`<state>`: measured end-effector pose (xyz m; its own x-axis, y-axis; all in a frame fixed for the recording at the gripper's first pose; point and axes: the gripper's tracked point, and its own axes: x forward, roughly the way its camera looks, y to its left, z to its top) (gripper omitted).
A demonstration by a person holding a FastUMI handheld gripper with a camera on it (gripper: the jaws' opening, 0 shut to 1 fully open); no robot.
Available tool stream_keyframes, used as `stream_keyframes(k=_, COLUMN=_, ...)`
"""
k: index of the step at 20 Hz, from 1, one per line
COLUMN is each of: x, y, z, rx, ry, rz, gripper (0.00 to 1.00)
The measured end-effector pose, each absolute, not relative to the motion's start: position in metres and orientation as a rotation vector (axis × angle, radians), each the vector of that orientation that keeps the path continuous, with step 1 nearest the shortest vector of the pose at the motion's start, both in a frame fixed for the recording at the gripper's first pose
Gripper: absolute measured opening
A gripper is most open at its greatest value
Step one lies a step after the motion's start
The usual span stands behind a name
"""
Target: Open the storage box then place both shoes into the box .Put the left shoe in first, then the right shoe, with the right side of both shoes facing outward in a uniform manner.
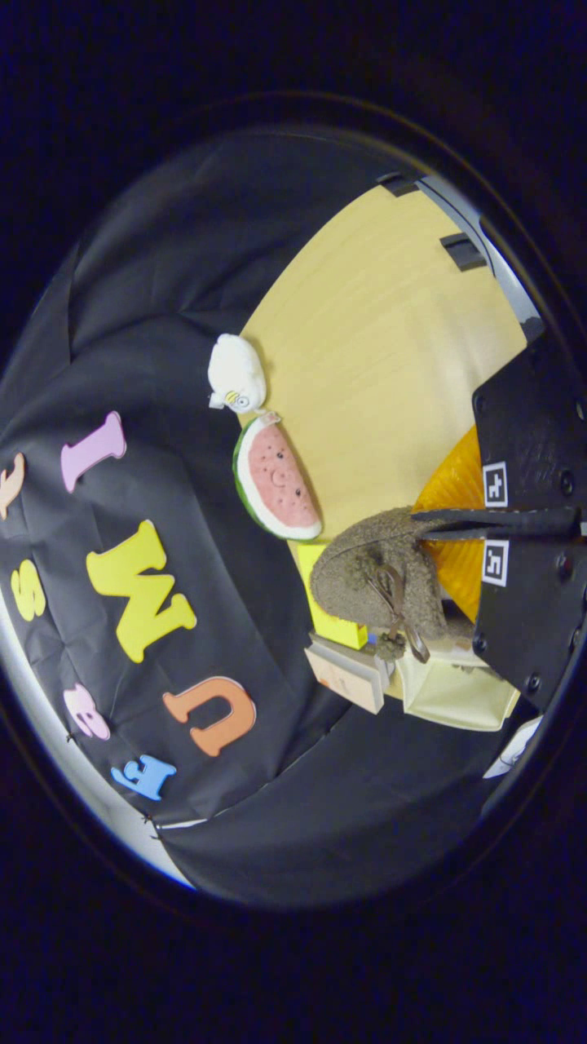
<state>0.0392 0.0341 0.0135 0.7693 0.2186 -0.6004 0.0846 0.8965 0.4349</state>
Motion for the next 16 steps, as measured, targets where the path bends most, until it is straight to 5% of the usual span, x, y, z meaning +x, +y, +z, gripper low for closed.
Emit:
stream_keyframes(k=9, x=0.046, y=0.209, z=0.035, rx=0.427, ry=0.739, rz=0.136, gripper=0.00)
stream_keyframes(k=16, x=0.052, y=0.259, z=-0.018, rx=0.270, ry=0.781, rz=0.004, gripper=0.00)
